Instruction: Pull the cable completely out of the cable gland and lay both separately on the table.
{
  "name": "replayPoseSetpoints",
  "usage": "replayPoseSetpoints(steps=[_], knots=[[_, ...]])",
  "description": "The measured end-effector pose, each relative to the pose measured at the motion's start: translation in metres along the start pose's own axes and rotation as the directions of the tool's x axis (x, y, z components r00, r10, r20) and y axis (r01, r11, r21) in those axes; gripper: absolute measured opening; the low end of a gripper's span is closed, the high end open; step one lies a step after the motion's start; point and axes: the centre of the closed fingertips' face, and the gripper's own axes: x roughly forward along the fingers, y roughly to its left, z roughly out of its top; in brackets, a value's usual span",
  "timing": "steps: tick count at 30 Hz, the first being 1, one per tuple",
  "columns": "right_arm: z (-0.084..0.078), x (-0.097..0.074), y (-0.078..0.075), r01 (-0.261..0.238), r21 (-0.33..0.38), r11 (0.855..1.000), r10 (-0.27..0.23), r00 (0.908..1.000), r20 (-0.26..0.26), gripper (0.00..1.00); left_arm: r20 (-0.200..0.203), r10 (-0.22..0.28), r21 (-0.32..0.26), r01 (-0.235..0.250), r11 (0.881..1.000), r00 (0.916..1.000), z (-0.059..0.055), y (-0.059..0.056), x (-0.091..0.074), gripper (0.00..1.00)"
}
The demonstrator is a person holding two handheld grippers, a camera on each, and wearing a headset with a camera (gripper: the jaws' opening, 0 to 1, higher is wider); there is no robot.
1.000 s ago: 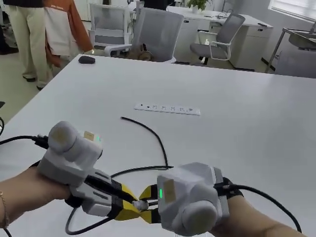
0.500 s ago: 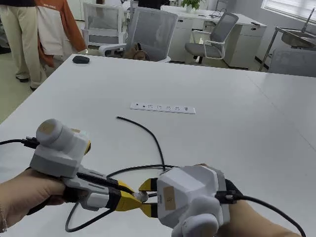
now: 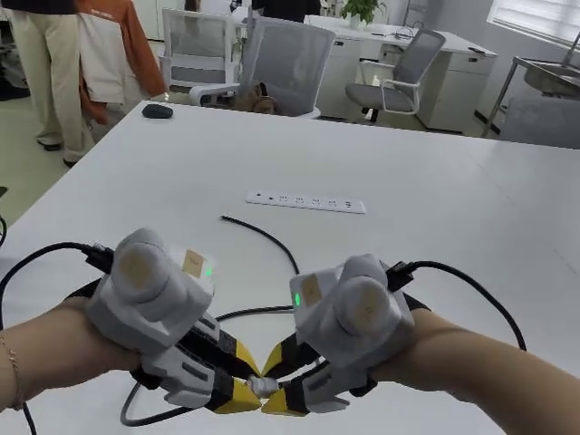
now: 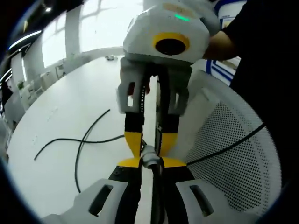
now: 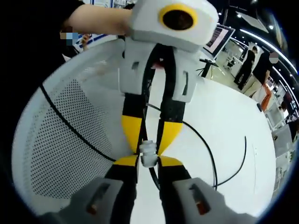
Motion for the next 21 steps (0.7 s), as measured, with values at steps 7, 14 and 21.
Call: replayPoseSetpoints(steps=[7, 14, 21], knots=[[-0.002, 0.000, -0.003, 0.067, -0.007, 0.998, -0.067, 0.9977, 0.005, 0.12, 0.007, 0.019, -0.052, -0.018, 0.998, 0.9998, -0.002, 0.007, 0.000, 0.16], [-0.002, -0.002, -0.012, 0.199, -0.123, 0.972, -0.202, 0.9794, -0.012, 0.11, 0.089, 0.030, -0.217, -0.010, 0.976, 0.9955, 0.000, 0.015, -0.001, 0.16], [-0.003, 0.001, -0.011, 0.234, -0.125, 0.964, -0.235, 0.9719, 0.003, 0.13, 0.110, 0.046, -0.280, -0.014, 0.960, 0.9929, -0.004, 0.012, 0.000, 0.16]])
